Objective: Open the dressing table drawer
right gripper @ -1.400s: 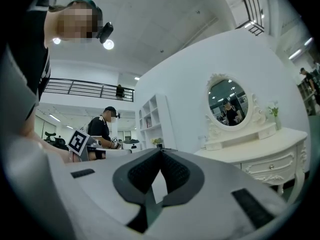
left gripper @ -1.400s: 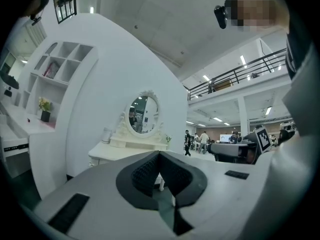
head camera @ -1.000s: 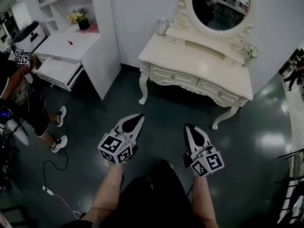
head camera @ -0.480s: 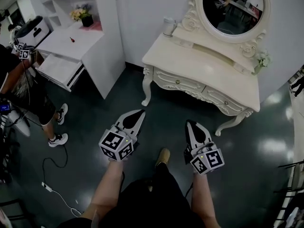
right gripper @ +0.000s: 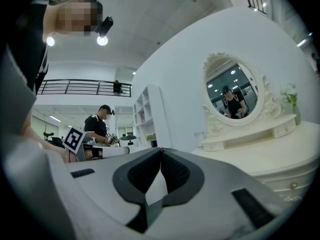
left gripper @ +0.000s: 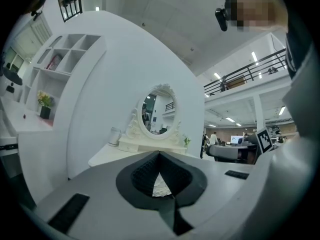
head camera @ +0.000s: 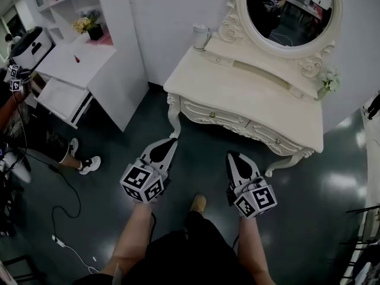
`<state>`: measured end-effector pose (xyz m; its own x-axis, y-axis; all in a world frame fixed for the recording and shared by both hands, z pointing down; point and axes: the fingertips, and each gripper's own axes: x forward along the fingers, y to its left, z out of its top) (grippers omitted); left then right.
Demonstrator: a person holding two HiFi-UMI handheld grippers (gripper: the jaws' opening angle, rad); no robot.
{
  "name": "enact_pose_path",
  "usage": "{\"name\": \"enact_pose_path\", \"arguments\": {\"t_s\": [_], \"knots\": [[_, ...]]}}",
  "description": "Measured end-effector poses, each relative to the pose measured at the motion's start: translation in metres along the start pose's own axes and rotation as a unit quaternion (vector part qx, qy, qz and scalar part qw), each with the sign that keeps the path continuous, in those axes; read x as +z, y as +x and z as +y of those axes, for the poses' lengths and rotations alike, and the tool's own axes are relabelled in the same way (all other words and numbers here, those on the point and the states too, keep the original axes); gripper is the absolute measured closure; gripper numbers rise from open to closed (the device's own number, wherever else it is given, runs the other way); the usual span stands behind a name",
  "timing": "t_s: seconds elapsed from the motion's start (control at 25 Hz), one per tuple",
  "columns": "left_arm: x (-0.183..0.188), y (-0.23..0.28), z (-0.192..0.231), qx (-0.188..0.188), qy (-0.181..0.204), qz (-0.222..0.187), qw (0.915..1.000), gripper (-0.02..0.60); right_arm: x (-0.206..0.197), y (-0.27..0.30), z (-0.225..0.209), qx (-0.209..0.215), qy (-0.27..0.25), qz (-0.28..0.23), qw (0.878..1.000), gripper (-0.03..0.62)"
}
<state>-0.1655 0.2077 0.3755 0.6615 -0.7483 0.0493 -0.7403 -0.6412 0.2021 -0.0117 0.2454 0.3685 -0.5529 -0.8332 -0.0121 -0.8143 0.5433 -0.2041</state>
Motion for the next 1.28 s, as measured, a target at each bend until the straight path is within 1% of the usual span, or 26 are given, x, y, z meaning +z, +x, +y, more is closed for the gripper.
{"name": "enact_pose_path", "arguments": {"t_s": [0.44,0.68,0.8,0.96,1.28], "knots": [[0.005,0.097,0.026,0.007,0.003,0.005,1.0000,0.572,0.014,0.056,-0.085,0.010,0.006,0.005,1.000,0.588],[0.008,0.136,0.041,0.016,-0.003,0.002,0.9999,0.572,0.018,0.080,-0.116,0.025,0.005,0.009,1.000,0.588],[0.013,0.153,0.042,0.014,0.005,0.001,0.9999,0.572,0.022,0.088,-0.132,0.025,0.006,0.007,1.000,0.588],[0.013,0.166,0.045,0.015,0.008,0.001,0.9999,0.572,0.025,0.096,-0.144,0.028,0.009,0.002,1.000,0.588],[0.006,0.170,0.057,0.026,0.001,0.012,0.9996,0.572,0.018,0.107,-0.150,0.034,0.019,0.009,0.999,0.588]]}}
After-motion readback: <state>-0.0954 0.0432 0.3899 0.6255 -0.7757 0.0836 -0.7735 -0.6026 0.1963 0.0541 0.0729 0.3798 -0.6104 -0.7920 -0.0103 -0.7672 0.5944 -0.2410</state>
